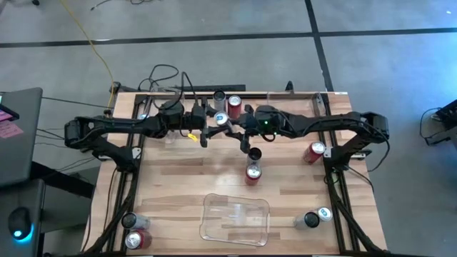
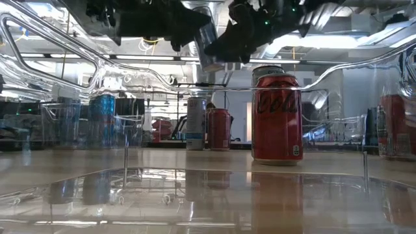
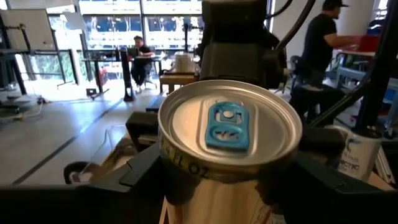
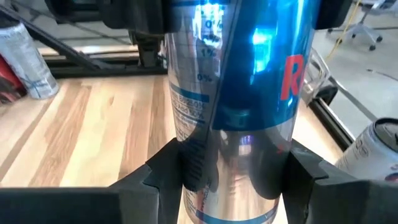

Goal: Sort soda cans
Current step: Put the blue soda can into the top left transparent bin

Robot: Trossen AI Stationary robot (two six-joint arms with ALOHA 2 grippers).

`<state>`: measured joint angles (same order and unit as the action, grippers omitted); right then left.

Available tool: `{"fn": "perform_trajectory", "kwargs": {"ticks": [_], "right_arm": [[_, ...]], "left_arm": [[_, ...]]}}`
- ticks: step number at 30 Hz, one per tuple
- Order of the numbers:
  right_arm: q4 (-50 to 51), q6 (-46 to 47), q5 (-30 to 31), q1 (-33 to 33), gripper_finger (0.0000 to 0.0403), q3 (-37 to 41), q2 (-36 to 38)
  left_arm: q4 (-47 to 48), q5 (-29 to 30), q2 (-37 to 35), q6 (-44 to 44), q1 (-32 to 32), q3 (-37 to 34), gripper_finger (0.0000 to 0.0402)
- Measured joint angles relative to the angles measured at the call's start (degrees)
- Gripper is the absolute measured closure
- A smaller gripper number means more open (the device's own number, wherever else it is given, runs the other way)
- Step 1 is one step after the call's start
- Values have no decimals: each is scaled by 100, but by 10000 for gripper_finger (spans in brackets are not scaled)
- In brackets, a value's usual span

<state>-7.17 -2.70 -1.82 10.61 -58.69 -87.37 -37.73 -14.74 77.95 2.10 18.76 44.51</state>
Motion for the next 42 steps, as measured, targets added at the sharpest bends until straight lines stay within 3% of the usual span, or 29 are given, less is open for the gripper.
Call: {"fn": "perform_trajectory", "kwargs": {"ticks": [16, 20, 23, 29, 34, 42], "right_arm": [[363, -59, 30, 28, 203, -36, -6], [222, -157, 35, 13, 166, -42, -1], [-17, -209, 128, -30, 125, -43, 2], [-193, -119, 52, -2, 58, -19, 58], [-202, 353, 48, 119, 39, -27, 150], [-120, 440, 37, 141, 42, -27, 197]], "left_arm": [[803, 17, -192, 152, 7, 11, 169], [1088, 83, -500, 259, 44, 7, 171], [1909, 310, -829, 562, 111, 237, 172], [3718, 1535, -1439, 1009, 403, 938, 172], [4550, 1619, -1951, 990, 872, 1088, 172], [5509, 1649, -2480, 550, 2241, 885, 172]]}}
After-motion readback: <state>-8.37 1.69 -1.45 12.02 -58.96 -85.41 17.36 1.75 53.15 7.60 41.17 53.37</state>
